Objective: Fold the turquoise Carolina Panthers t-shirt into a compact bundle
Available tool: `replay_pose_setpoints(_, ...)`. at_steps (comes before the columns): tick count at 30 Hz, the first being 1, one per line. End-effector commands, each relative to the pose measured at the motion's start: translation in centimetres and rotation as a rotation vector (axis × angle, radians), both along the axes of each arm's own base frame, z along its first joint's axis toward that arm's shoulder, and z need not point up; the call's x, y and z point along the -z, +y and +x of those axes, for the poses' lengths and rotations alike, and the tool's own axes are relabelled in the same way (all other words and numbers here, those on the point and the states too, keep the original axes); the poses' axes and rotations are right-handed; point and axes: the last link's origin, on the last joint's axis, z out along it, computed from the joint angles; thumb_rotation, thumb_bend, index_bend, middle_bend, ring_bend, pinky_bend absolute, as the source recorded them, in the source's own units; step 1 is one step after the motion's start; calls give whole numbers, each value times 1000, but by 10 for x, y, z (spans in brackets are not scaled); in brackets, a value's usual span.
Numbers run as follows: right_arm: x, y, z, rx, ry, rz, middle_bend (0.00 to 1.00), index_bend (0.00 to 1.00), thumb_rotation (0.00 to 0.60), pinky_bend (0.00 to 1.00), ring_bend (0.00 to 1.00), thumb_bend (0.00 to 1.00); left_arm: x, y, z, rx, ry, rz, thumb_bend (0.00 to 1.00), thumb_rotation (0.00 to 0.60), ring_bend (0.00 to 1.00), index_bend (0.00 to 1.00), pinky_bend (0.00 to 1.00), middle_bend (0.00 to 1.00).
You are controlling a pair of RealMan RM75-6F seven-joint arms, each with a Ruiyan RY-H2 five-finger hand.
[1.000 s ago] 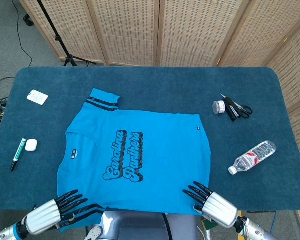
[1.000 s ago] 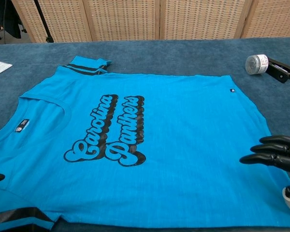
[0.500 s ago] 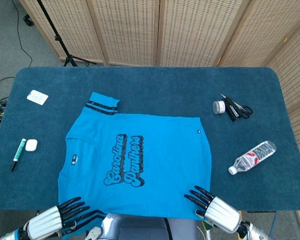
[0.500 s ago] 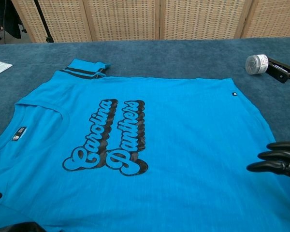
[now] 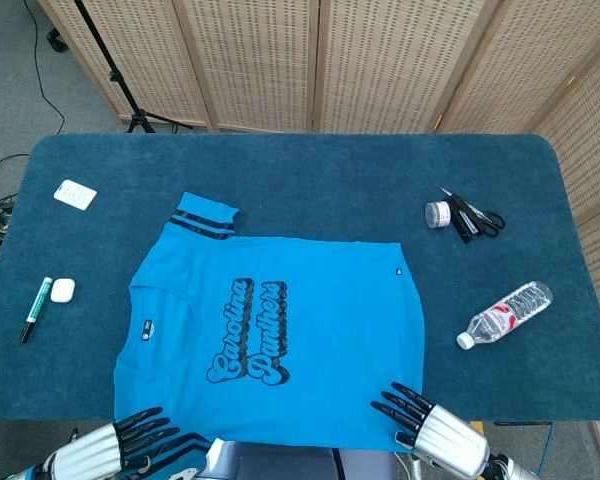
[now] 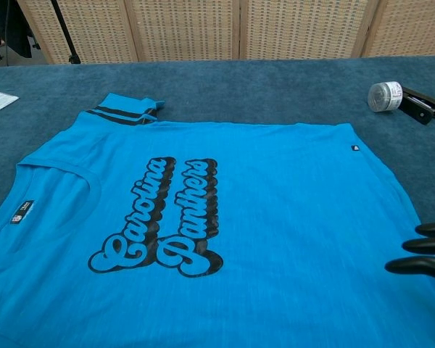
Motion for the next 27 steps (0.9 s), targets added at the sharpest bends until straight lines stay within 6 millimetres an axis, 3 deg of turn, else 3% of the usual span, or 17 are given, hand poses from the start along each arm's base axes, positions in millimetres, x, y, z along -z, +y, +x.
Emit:
replay_pose_setpoints(1, -1, 1, 0, -2, -1, 0, 92, 664, 600, 0, 0, 440, 0, 0, 0, 1, 0, 0, 637, 600, 0, 780, 0, 0)
replay_pose_setpoints(27, -5, 16, -3, -52, -12, 23, 92, 666, 600, 0, 0, 414, -2, -11, 1, 23, -12, -43, 636, 600, 0, 780, 0, 0)
